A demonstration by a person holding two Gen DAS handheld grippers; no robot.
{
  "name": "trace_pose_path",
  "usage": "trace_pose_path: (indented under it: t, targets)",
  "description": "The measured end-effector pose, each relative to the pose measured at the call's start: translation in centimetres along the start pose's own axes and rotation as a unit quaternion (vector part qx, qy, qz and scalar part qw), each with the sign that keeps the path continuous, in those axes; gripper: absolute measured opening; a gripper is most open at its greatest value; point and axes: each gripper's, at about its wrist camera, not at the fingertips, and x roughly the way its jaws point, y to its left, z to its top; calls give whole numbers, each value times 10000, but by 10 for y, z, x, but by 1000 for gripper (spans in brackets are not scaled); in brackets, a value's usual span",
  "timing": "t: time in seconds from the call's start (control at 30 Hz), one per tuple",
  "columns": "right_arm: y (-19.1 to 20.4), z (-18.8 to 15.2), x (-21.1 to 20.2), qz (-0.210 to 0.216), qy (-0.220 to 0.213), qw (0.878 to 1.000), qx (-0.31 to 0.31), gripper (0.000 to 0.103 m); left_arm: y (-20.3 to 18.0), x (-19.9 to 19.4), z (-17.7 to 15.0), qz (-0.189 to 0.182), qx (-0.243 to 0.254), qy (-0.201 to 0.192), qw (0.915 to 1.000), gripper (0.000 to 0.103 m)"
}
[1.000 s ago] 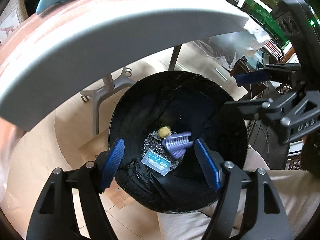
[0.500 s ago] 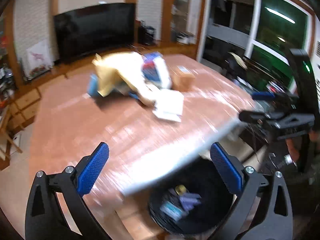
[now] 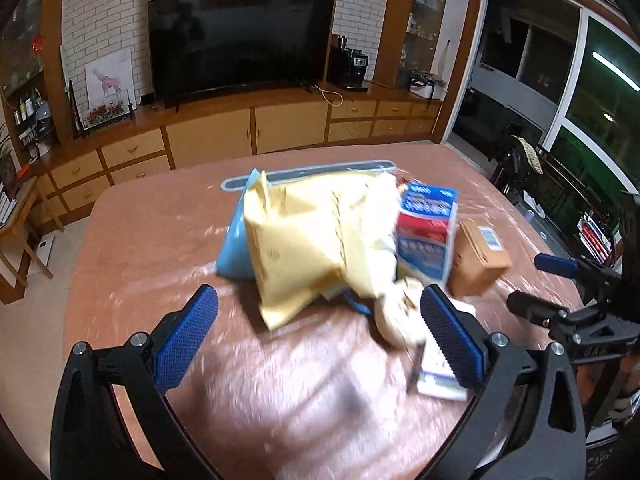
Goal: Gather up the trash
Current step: 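Grasp the yellow paper bag with the left tool while the right tool grasps the brown box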
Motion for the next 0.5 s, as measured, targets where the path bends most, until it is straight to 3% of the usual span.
trace_pose_path:
  t: [0.4,0.5]
  targets:
    - [-11,24,57,206,295,9989,300,99,6,44,19,-158,-223,136,9995,101]
    - [-9,23,64,221,387,9986,287,90,7,50,19,-227,-268,164,9993,101]
